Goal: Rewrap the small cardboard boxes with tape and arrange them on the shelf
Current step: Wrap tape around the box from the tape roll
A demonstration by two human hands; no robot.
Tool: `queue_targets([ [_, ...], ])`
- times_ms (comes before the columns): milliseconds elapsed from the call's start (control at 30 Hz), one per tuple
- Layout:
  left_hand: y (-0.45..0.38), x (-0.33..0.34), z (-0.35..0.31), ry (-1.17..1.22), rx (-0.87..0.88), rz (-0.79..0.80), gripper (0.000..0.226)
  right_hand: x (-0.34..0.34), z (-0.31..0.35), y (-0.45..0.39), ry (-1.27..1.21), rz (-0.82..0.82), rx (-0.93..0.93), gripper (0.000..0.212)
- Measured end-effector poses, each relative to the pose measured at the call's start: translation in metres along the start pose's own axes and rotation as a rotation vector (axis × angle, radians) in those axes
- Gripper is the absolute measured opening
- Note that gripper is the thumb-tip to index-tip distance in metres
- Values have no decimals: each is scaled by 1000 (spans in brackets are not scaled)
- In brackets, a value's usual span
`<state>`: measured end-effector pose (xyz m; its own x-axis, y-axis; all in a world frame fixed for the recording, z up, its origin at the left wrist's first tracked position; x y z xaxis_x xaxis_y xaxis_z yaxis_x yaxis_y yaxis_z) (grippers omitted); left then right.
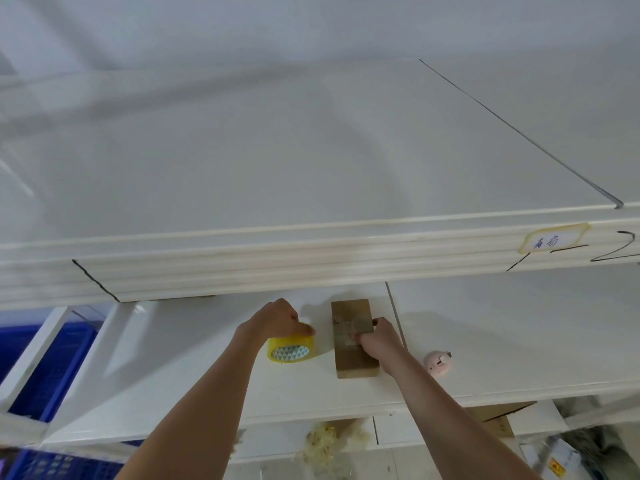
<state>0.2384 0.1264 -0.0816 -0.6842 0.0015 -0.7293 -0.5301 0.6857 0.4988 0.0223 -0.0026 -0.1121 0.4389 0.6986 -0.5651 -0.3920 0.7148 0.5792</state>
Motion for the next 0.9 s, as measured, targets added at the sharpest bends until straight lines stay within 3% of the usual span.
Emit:
queue_targets([
  [267,3,10,-1,59,-13,-29,40,-17,9,3,296,-116,-62,45],
  [400,3,14,-4,101,-17,-33,38,-39,4,10,271,-240,-72,50],
  [533,4,16,-6,108,-12,-41,34,-82,-35,27,355,-462,100,26],
  [700,9,13,-8,102,-11,-45,35,-101,-68,37,592,-418,226,17],
  [900,13,11,-7,124,-1,-88,34,-102,-91,30,530,-343,294,13],
])
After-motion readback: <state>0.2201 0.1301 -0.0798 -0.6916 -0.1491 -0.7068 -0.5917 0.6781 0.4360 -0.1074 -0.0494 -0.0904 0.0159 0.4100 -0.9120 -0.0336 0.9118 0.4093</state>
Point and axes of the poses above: each hand's wrist, its own y-axis away from the middle knuckle, its own x-axis out of the palm, z = x × y, the point moved 9 cm from there along -y, towards the middle knuckle, and after that the axes turned 9 degrees about y, right-handed, at the moved point
